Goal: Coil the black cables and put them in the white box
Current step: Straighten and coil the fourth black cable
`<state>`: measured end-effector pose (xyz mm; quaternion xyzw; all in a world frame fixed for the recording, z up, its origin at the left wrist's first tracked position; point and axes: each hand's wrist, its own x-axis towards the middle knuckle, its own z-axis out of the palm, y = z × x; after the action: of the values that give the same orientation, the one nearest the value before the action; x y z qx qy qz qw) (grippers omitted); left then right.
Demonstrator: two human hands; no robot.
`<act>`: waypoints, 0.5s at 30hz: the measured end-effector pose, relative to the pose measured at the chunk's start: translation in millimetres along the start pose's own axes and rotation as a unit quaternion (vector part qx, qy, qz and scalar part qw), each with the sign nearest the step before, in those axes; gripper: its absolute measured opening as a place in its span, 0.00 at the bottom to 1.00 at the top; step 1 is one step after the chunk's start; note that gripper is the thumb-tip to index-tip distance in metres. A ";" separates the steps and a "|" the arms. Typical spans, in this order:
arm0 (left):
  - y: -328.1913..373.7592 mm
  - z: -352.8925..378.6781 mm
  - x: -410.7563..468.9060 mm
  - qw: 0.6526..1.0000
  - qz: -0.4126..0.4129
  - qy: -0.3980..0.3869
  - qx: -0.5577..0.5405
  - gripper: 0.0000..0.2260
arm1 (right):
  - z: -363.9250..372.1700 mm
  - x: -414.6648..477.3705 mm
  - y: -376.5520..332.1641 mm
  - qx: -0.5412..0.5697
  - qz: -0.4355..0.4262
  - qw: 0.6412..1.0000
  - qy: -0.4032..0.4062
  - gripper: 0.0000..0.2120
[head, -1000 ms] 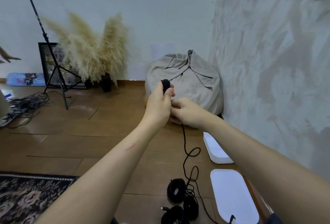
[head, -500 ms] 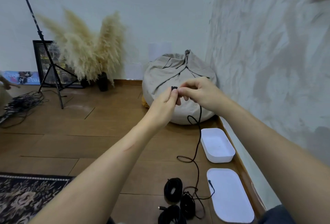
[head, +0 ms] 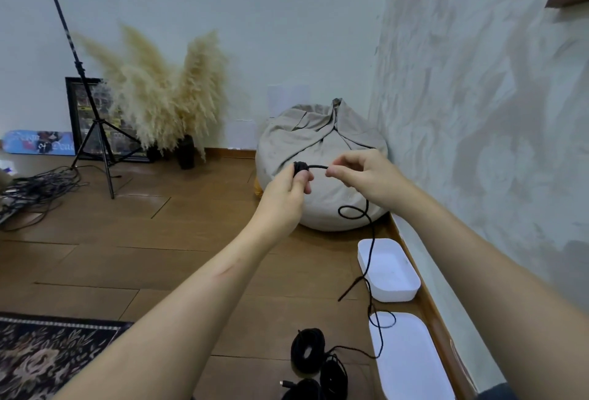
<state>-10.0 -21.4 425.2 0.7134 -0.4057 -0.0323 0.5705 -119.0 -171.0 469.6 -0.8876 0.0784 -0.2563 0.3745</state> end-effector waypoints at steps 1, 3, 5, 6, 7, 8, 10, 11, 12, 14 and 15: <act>-3.5 -1.8 1.4 1.000 -0.003 0.010 0.000 0.12 | -1.0 0.5 3.3 -0.010 0.004 1.000 0.004 0.07; -9.3 -2.7 2.6 1.000 -0.009 0.018 0.003 0.12 | -0.4 1.3 10.1 -0.022 0.014 1.000 0.012 0.05; -11.7 -1.6 2.6 1.000 -0.016 0.022 0.005 0.12 | 3.9 1.8 15.6 -0.032 0.026 0.999 0.015 0.05; -12.6 -1.5 3.1 0.999 -0.020 0.029 0.005 0.12 | 6.1 2.2 18.7 -0.046 0.031 0.998 0.016 0.06; -13.3 -2.2 3.7 0.999 -0.022 0.041 0.004 0.12 | 8.1 2.6 21.0 -0.065 0.036 0.997 0.013 0.06; -13.8 -3.9 4.2 0.998 -0.026 0.055 0.004 0.12 | 9.4 2.7 23.1 -0.082 0.042 0.996 0.009 0.07; -15.8 -8.3 5.1 0.996 -0.036 0.082 0.011 0.12 | 9.8 1.9 29.2 -0.115 0.053 0.992 -0.003 0.07; -17.9 -10.6 4.6 0.995 -0.039 0.088 0.019 0.12 | 9.7 0.4 32.1 -0.132 0.060 0.989 -0.007 0.07; -20.0 -12.0 3.6 0.995 -0.044 0.087 0.033 0.12 | 9.7 -1.3 35.5 -0.144 0.068 0.987 -0.009 0.07; -24.9 -12.0 -0.3 0.993 -0.058 0.080 0.069 0.13 | 9.9 -3.6 41.3 -0.168 0.083 0.982 0.000 0.06; -27.8 -11.4 -1.9 0.991 -0.064 0.079 0.082 0.13 | 10.1 -4.1 43.0 -0.188 0.087 0.978 0.013 0.06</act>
<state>9.6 -10.8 405.0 0.7826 -0.3142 0.0207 0.5371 -115.0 -193.8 431.7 -0.9287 0.2067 -0.2148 0.2204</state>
